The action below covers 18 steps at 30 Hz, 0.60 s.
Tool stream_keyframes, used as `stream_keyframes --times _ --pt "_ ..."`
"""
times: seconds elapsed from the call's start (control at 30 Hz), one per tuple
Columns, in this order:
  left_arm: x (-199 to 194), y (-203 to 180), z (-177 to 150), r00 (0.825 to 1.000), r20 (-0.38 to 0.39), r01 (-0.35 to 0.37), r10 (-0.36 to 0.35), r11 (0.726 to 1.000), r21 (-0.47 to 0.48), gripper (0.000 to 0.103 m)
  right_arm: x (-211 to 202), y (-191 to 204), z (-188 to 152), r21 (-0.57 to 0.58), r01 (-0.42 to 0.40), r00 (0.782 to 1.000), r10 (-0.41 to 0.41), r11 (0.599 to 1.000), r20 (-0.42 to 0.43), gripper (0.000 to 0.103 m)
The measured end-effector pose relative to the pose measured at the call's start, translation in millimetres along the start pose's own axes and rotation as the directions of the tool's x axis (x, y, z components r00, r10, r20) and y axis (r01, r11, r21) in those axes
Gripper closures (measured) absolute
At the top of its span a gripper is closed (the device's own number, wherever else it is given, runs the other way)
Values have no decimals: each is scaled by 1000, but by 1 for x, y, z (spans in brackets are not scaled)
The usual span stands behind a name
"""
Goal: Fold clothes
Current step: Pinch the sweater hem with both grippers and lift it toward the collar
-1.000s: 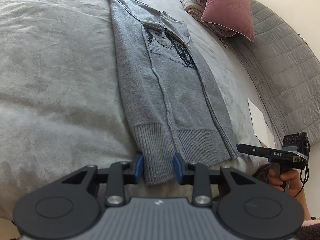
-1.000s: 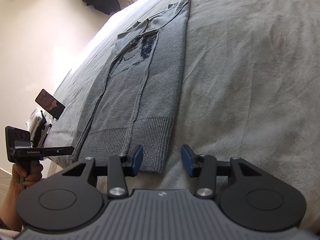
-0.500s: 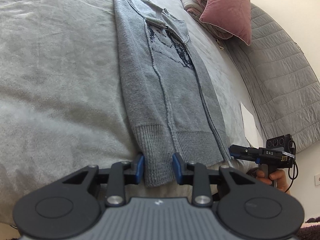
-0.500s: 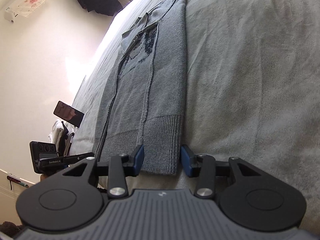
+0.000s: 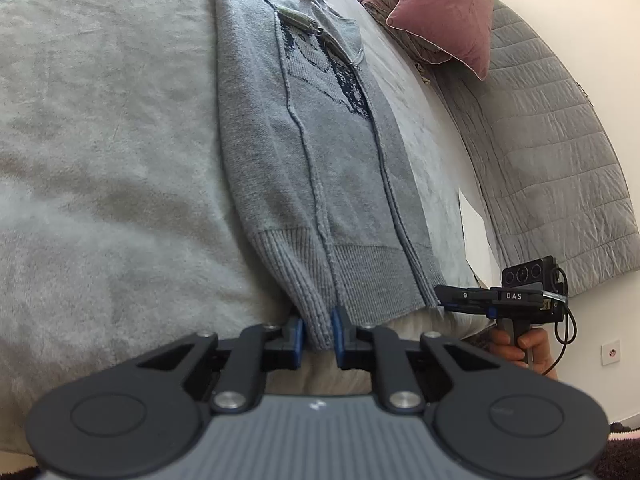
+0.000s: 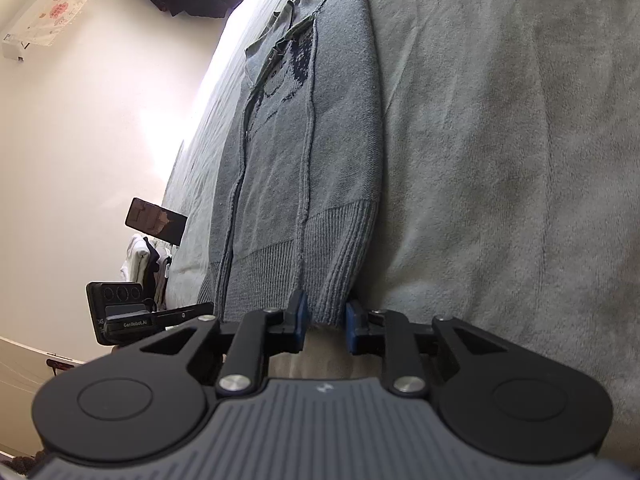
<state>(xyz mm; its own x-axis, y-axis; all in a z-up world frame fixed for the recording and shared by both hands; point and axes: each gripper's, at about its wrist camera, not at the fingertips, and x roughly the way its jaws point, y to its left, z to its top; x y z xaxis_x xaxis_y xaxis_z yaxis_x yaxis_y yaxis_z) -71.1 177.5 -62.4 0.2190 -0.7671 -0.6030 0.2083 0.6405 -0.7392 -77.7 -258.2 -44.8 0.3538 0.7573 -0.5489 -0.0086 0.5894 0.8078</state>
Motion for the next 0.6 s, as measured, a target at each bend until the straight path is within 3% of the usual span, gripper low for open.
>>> stream_keyframes --times 0.17,0.37,0.6 --pt "-3 0 5 998 8 67 -67 998 -16 95 -7 11 9 -3 -30 999 30 1000 22 91" --pt "-9 -13 31 987 78 142 -141 990 0 96 -7 26 38 -16 -67 996 68 998 57 91" --pt "-2 -11 90 975 199 109 -101 994 -28 96 7 29 94 -70 11 995 -4 997 104 91"
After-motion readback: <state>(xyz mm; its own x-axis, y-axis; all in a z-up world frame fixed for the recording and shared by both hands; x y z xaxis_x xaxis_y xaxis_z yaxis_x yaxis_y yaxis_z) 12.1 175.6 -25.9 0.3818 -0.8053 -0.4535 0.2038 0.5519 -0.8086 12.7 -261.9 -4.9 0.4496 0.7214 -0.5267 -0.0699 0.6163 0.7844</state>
